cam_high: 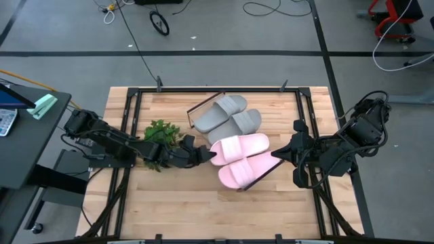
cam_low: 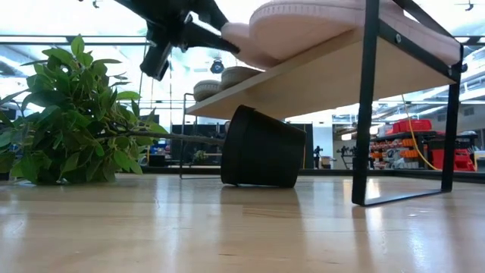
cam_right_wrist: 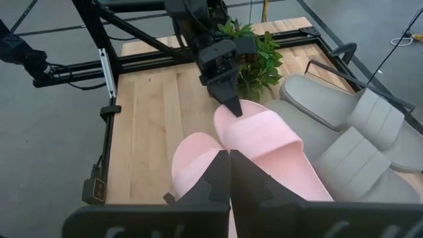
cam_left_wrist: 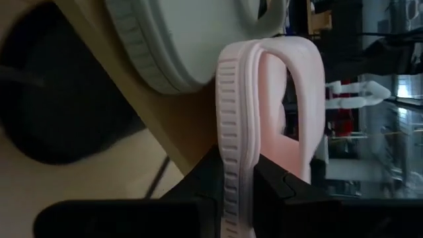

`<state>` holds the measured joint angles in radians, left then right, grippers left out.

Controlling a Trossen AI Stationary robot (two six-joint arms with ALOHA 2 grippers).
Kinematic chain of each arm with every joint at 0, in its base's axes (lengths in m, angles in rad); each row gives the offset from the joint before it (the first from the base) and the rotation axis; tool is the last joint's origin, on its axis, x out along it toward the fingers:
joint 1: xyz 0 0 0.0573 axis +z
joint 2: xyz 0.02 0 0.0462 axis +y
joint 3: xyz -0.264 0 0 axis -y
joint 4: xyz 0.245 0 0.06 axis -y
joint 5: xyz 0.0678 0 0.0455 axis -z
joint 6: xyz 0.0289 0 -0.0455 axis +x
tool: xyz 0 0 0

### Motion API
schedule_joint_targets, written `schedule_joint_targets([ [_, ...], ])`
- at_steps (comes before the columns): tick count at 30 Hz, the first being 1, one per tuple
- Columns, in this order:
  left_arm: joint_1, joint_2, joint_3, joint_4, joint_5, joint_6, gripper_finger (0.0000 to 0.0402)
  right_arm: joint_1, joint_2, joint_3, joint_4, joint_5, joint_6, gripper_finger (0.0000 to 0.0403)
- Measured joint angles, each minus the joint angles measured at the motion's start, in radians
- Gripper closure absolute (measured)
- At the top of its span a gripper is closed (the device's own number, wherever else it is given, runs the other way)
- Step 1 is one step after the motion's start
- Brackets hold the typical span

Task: Pick and place slides into the shelf
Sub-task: Put the pink slide on the shelf

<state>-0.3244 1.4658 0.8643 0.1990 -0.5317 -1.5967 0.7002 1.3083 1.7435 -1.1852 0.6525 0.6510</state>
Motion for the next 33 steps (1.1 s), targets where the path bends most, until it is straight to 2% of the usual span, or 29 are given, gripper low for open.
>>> schedule_joint_targets([
  [10, -0.001, 0.000, 0.004, -0.042, 0.034, -0.087, 0.0350, 0.000, 0.000, 0.000, 0.000, 0.000, 0.000, 0.0400],
  [17, -0.001, 0.000, 0.005, -0.074, 0.036, -0.085, 0.0340, 0.000, 0.000, 0.000, 0.000, 0.000, 0.000, 0.0400],
  [27, -0.003, 0.010, 0.005, -0.078, 0.039, -0.064, 0.0296, 0.000, 0.000, 0.000, 0.000, 0.000, 0.001, 0.0400],
  [33, -0.003, 0.010, 0.005, -0.069, 0.041, -0.033, 0.0254, 0.000, 0.000, 0.000, 0.000, 0.001, 0.001, 0.0400],
])
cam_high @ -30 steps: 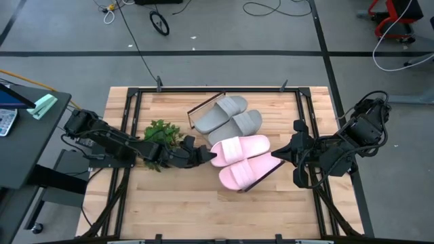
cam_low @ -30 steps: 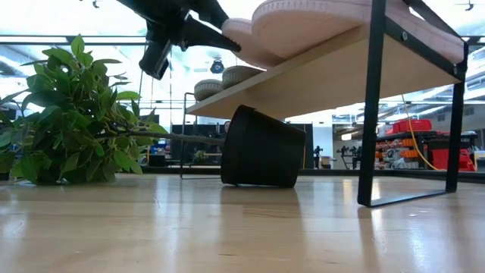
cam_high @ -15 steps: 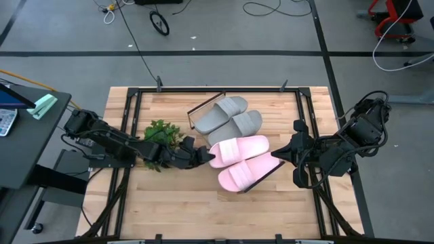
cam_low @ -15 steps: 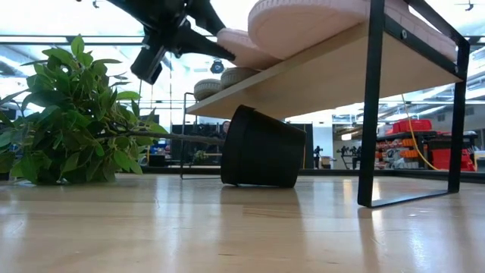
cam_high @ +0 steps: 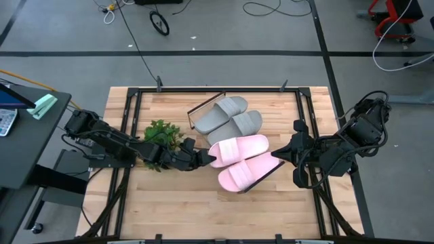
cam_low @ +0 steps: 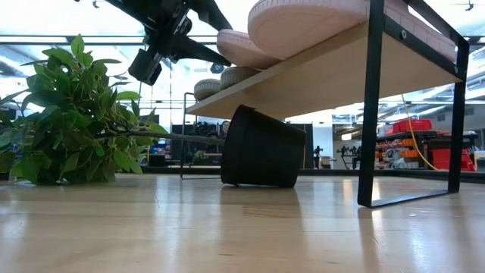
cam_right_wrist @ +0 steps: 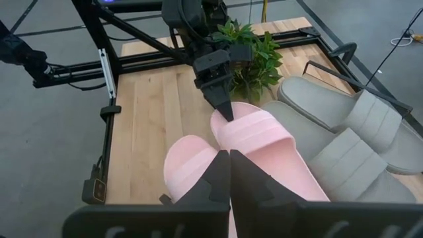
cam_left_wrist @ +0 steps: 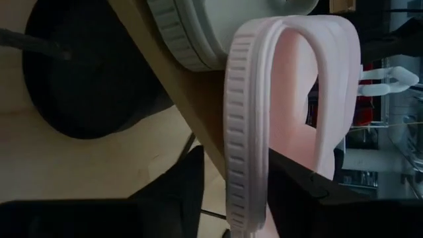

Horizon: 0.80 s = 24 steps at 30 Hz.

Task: Pick and place slides into the shelf
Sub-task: Put the pink slide on the shelf

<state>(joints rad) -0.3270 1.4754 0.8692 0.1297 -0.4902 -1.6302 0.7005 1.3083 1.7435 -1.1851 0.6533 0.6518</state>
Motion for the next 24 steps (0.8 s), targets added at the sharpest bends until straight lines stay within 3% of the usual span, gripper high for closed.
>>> schedule_joint_targets([
  [7, 0.004, 0.000, 0.000, -0.001, 0.026, 0.003, 0.0204, 0.000, 0.000, 0.000, 0.000, 0.000, 0.000, 0.0400],
  [12, 0.004, 0.000, 0.000, -0.001, 0.027, 0.003, 0.0202, 0.000, 0.000, 0.000, 0.000, 0.000, 0.000, 0.0400],
  [17, 0.004, 0.000, 0.000, -0.001, 0.060, -0.008, 0.0248, 0.000, 0.000, 0.000, 0.000, 0.001, 0.000, 0.0400],
  [24, 0.005, 0.000, -0.001, 0.016, 0.070, -0.035, 0.0357, 0.000, 0.000, 0.000, 0.000, 0.001, 0.000, 0.0400],
])
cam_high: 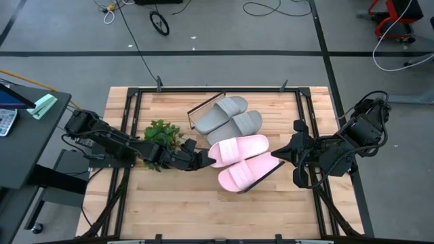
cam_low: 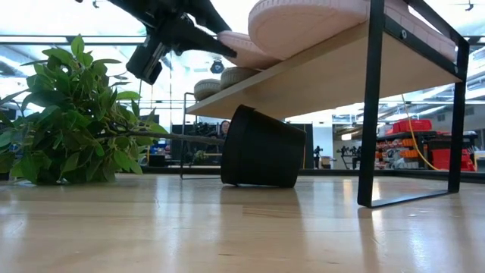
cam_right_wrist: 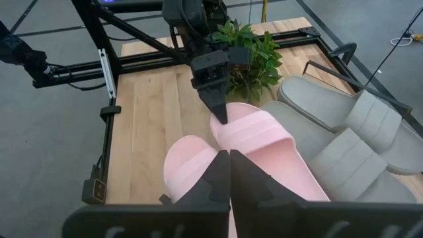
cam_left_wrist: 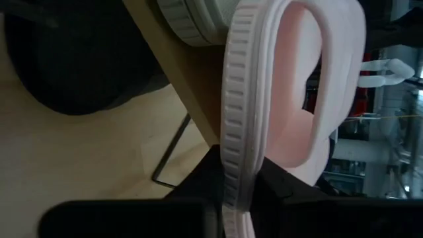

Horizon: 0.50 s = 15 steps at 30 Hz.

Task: Pick and place slides into the shelf
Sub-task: Put the pink slide on the shelf

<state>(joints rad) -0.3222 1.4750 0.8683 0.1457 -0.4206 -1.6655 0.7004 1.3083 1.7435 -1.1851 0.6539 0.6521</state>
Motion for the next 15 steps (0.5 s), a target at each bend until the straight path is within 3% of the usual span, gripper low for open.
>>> schedule_joint_targets([
  [15, -0.003, 0.000, 0.033, 0.088, -0.021, 0.007, 0.0362, 0.000, 0.000, 0.000, 0.000, 0.000, 0.008, 0.0400],
])
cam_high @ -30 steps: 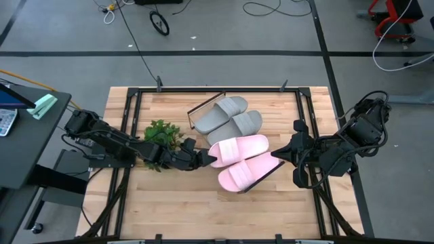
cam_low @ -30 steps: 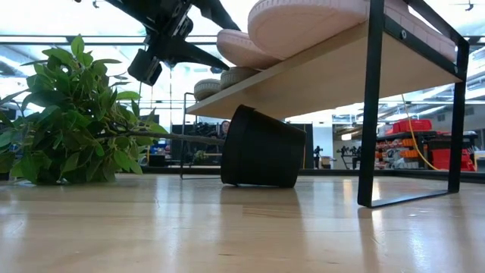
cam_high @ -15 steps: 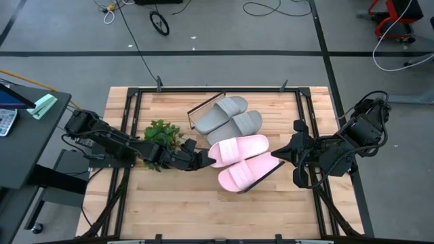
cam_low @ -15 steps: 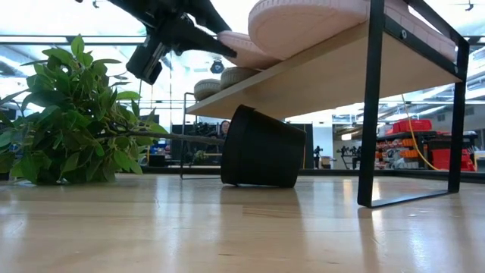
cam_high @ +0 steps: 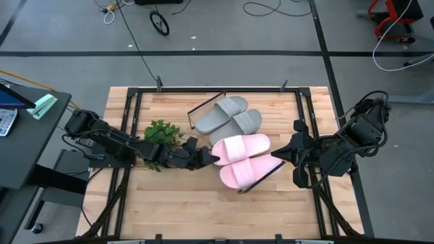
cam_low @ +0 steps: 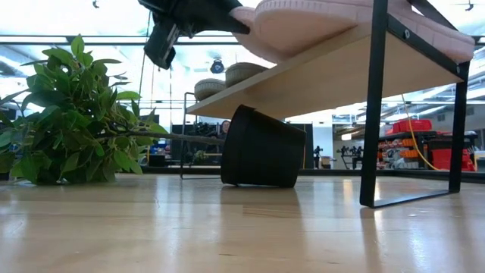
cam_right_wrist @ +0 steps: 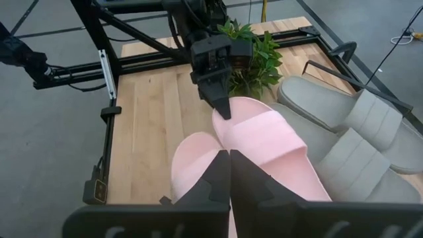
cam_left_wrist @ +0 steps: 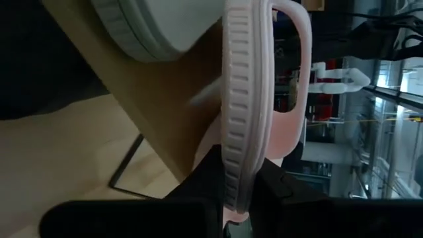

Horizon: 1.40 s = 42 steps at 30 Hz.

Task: Pick and place slides into the shelf
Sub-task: Put the pink slide on the shelf

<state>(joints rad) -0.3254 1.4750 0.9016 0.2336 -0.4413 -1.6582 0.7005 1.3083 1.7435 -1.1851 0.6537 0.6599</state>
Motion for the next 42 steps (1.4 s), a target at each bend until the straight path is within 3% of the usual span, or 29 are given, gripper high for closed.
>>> schedule_joint_targets([
  [10, -0.069, 0.000, 0.002, -0.078, -0.011, -0.088, 0.0355, 0.000, 0.000, 0.000, 0.000, 0.000, -0.005, 0.0400],
  [27, -0.104, 0.000, 0.002, -0.069, -0.018, -0.142, 0.0363, 0.000, 0.000, 0.000, 0.000, 0.000, 0.001, 0.0400],
  [42, -0.075, 0.013, 0.004, -0.097, 0.032, -0.135, 0.0356, 0.000, 0.000, 0.000, 0.000, 0.000, -0.007, 0.0400],
])
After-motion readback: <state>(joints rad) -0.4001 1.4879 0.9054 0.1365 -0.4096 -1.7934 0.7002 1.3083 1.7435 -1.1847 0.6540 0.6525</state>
